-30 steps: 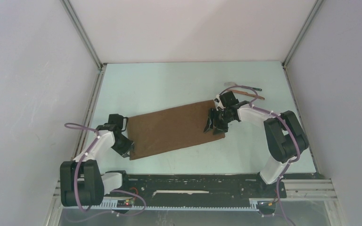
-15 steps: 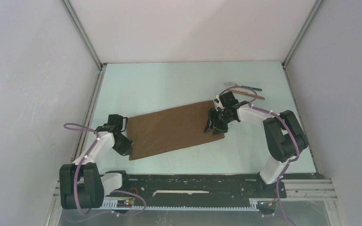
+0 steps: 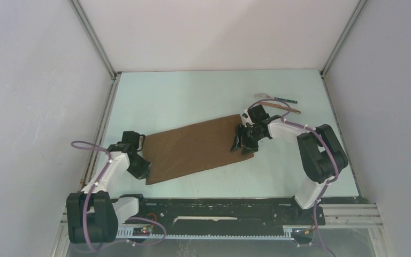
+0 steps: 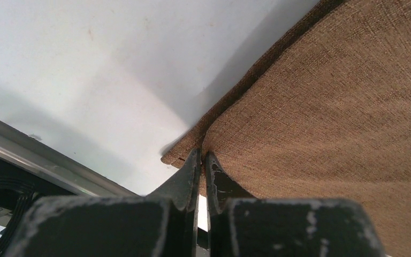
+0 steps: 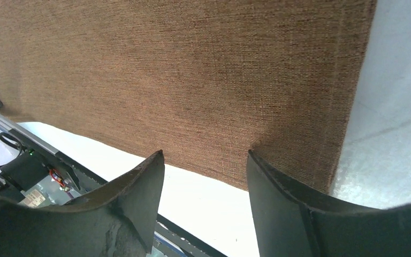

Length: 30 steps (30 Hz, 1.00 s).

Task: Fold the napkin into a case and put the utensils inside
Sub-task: Smooth out the rectangle-folded napkin at the center of the board.

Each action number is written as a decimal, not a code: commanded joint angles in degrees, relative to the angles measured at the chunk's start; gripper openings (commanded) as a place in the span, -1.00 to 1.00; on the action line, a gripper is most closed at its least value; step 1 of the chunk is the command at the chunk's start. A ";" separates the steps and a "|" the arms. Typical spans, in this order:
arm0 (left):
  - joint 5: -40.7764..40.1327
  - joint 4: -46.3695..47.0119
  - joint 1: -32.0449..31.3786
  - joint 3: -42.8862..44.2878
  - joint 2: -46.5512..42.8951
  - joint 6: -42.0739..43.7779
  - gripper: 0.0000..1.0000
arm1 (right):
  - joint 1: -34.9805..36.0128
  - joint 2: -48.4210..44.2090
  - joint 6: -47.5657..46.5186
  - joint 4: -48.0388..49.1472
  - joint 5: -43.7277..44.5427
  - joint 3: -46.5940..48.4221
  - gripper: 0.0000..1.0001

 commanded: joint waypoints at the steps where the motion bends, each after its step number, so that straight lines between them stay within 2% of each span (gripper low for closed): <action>1: -0.78 -1.12 -0.44 0.49 -0.86 -0.33 -0.87 | 2.05 -1.67 -0.75 2.02 1.11 1.52 0.37; 16: -1.30 -1.95 -0.53 -0.11 0.86 -1.79 -0.83 | 3.58 -0.72 0.23 2.70 1.14 2.33 0.37; 21: -2.88 -4.20 -0.69 1.34 -0.17 -1.80 -0.58 | 3.50 -0.41 0.12 2.70 1.13 2.36 0.36; 25: -6.19 -10.54 -1.49 5.28 -5.18 -2.86 -0.27 | 3.23 -0.48 -0.15 2.06 1.28 2.36 0.36; 28: -3.28 -10.15 -3.67 5.06 -9.39 -4.21 -0.10 | 2.60 -0.75 -0.69 1.57 1.52 2.34 0.36; 30: -0.30 -7.86 -4.80 5.04 -8.79 -3.47 -0.06 | 2.18 -0.72 -0.73 1.55 1.30 2.31 0.36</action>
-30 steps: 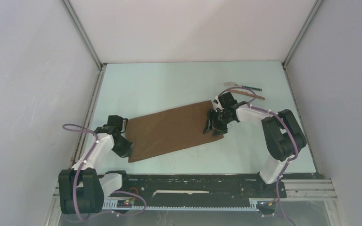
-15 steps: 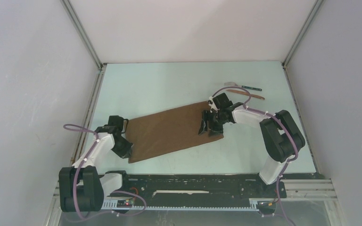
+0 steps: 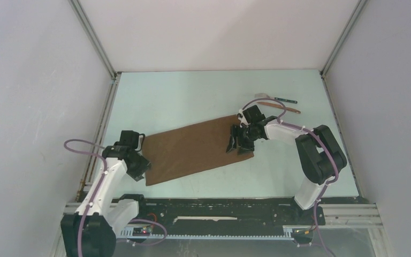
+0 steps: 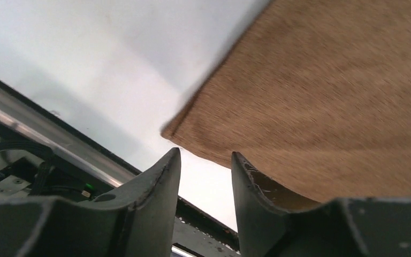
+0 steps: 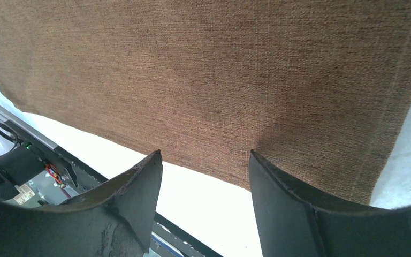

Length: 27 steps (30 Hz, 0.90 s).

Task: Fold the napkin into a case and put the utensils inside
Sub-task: Smooth out the rectangle-folded napkin at the center of the board.

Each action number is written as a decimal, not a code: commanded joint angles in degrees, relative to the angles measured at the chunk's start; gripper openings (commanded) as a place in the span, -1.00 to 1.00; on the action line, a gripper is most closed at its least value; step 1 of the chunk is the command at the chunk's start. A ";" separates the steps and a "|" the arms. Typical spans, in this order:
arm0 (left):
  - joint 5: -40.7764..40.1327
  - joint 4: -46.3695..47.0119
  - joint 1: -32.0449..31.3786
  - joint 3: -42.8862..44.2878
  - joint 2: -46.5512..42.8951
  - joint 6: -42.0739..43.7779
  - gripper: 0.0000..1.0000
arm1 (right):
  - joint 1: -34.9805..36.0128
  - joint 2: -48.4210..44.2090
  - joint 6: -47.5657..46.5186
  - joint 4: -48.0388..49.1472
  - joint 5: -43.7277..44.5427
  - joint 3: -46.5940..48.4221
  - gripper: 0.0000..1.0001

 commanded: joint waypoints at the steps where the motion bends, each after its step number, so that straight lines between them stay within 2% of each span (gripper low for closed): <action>1: 4.32 1.56 -2.46 1.45 -0.36 -0.55 -0.11 | -1.08 -0.58 -0.88 -0.18 0.69 1.78 0.35; 4: 11.56 8.55 -2.40 0.22 4.30 1.32 -0.40 | -1.40 -0.53 -0.68 0.21 0.15 1.74 0.35; 7: 10.18 11.22 -2.38 -1.43 9.63 1.02 -0.51 | -2.02 -0.76 -0.17 0.79 -2.10 1.71 0.37; 10: 8.73 11.20 -2.11 -5.21 11.57 -0.76 -0.49 | -2.50 -1.85 -0.14 -0.03 -1.96 1.74 0.39; 17: 4.03 9.76 -1.34 -9.21 5.85 -3.89 -0.40 | -6.12 -3.92 -0.42 -0.42 -0.56 -1.10 0.47; 27: 3.89 7.25 -1.83 -3.61 2.77 -1.05 -0.21 | -8.13 -6.06 -0.71 -0.73 -1.63 -2.10 0.51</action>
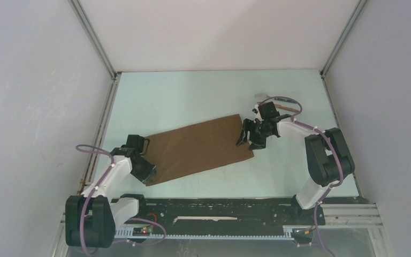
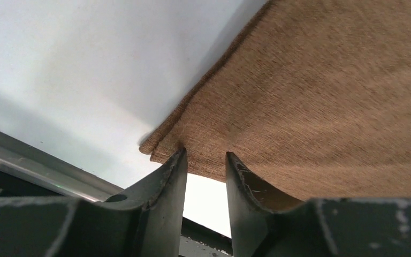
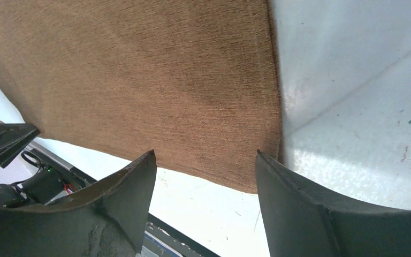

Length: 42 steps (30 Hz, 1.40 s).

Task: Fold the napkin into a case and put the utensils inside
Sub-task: Smooth out the rectangle-folded napkin at the center of the board.

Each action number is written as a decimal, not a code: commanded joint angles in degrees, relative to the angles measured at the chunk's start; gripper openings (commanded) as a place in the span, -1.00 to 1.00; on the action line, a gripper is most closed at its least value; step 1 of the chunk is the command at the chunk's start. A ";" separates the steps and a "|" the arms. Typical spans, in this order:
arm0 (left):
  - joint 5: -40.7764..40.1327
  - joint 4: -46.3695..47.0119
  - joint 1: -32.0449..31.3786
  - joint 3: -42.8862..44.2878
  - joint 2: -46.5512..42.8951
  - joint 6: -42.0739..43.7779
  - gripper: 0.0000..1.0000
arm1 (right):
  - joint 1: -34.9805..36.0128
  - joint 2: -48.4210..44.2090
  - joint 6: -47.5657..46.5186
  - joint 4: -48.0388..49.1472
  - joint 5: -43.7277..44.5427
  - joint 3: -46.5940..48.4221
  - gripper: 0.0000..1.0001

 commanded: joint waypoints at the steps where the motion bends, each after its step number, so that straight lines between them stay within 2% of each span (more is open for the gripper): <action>1: -0.91 -1.48 -0.11 3.83 -2.96 2.12 -0.17 | 0.78 -3.19 -0.56 -0.03 -0.93 0.00 0.52; 5: 2.02 2.57 0.00 2.19 -0.19 0.92 -0.12 | 0.93 -1.59 -0.69 0.34 -0.77 -0.28 0.52; 8: -0.49 1.33 0.07 0.86 3.85 -0.37 -0.13 | -0.09 -1.31 -0.63 1.70 -0.29 -2.01 0.52; 12: -1.85 1.24 1.40 -2.48 0.23 -2.41 -0.12 | -0.30 -1.48 -0.89 1.15 0.88 -3.55 0.52; 14: -1.74 1.80 1.49 -1.08 -2.67 -1.13 -0.09 | 0.50 -3.42 -1.10 0.93 0.83 -3.58 0.52; 17: -0.43 3.35 1.49 5.76 -3.96 3.99 0.11 | 1.49 -7.47 -0.04 4.12 -0.87 -3.03 0.62; 18: 1.48 4.81 1.49 7.76 -3.64 6.08 0.25 | 1.74 -8.37 1.05 6.07 -2.02 -2.89 0.68; 21: 11.94 16.44 1.66 9.72 -1.23 10.27 0.42 | 2.71 -7.45 5.84 16.81 -7.38 -2.91 0.85; 24: 23.32 34.11 1.93 7.61 3.62 5.17 0.56 | 4.46 -1.84 11.45 27.60 -10.50 -0.09 0.96; 25: 26.60 41.17 1.93 6.91 6.33 2.95 0.67 | 4.94 0.31 13.26 30.96 -10.71 1.05 0.98; 26: 28.55 46.32 1.93 6.95 9.15 1.40 0.73 | 5.28 2.74 15.09 34.27 -11.49 2.14 0.99; 29: 30.56 57.36 1.93 8.38 18.09 -0.26 0.73 | 5.25 9.90 22.35 46.80 -14.90 4.96 0.99; 32: 29.52 63.57 4.43 8.19 24.08 -0.46 0.72 | 4.47 16.93 28.68 56.26 -17.14 6.87 0.99; 36: 28.99 70.41 9.61 4.92 29.24 -2.65 0.72 | 2.52 24.18 33.83 62.05 -18.96 8.78 0.99; 42: 25.92 69.86 15.63 3.62 31.60 -5.16 0.74 | -2.36 29.91 35.74 63.56 -18.34 9.64 0.99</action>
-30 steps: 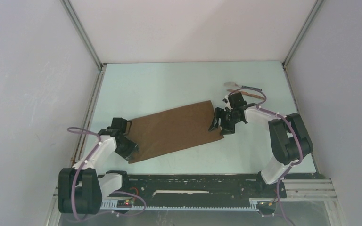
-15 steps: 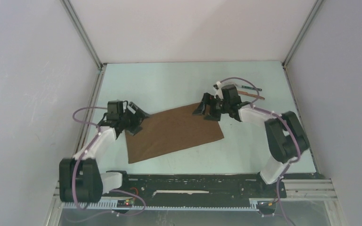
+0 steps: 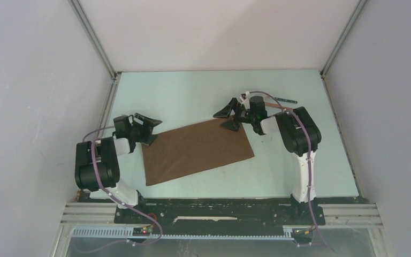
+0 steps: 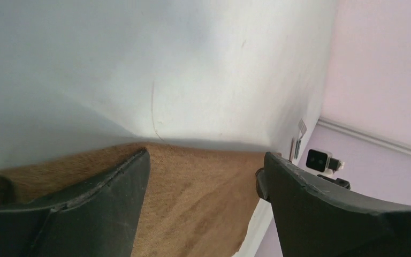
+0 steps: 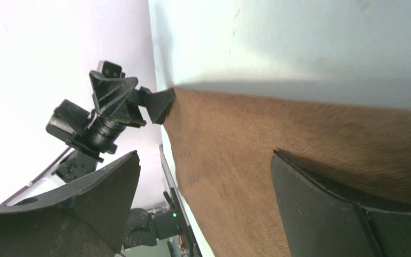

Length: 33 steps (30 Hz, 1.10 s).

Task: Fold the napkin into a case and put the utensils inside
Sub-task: Smooth out the rectangle-folded napkin at the center of the board.

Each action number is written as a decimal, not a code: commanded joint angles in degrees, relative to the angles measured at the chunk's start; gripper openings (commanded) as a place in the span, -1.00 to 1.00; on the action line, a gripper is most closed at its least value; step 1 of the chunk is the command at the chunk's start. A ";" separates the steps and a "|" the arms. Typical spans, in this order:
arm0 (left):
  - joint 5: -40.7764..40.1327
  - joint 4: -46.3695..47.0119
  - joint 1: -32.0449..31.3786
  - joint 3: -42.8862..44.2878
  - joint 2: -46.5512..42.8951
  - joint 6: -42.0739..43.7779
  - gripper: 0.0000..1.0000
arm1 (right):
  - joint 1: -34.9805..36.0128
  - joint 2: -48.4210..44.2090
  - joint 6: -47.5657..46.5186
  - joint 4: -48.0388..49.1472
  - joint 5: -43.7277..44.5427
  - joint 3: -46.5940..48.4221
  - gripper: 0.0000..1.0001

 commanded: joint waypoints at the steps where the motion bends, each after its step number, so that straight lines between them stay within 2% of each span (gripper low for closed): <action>1: -3.23 2.51 3.58 -0.42 1.40 -2.18 0.74 | -4.12 3.99 3.76 5.69 0.95 2.04 0.99; 8: -3.89 -0.09 7.52 1.56 6.03 -2.02 0.75 | -7.27 8.38 4.20 -2.00 3.02 6.94 0.99; 15: -6.99 -7.61 9.91 5.38 5.00 2.97 0.76 | -8.37 8.55 3.99 -6.32 3.82 10.14 0.99; 20: -8.35 -16.72 6.87 9.68 -3.24 8.90 0.78 | -7.71 3.13 -1.44 -12.84 2.74 11.82 0.99; 25: -4.21 -21.17 3.34 10.83 -10.98 10.98 0.79 | -3.86 -3.82 -8.06 -16.91 2.08 11.84 0.99; 28: -1.27 -19.01 -0.17 9.57 -11.75 10.59 0.80 | 0.15 -3.85 -7.44 -14.75 2.01 11.77 0.99; 33: 3.71 -13.44 -3.12 7.55 -4.91 8.66 0.80 | 7.30 2.53 3.62 -0.37 1.03 13.25 0.99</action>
